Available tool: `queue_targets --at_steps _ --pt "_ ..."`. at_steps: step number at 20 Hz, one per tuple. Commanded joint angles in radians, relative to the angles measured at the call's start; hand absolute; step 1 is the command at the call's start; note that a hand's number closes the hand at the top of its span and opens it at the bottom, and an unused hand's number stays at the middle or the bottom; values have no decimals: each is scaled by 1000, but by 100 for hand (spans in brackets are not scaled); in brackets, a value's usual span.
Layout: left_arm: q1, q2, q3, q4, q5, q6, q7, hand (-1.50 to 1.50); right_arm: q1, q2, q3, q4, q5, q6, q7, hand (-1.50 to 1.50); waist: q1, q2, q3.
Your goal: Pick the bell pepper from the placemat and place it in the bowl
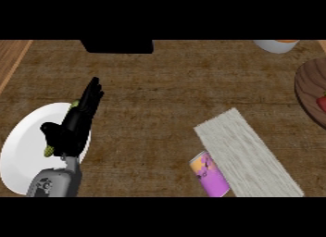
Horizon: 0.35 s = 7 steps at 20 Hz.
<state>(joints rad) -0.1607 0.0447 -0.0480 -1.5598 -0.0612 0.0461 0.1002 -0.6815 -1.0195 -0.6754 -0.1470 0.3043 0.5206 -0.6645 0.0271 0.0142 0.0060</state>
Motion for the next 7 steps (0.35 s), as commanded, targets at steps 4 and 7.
queue_targets --at_steps 4,7 --pt "-27 -20 -5 -9 -6 21 22 0 101 3 8 -33 -14 169 -141 -150 -5 0 2" --pt "-26 23 47 24 28 -11 4 0 145 14 9 -48 -25 174 -172 -150 -11 -1 1"
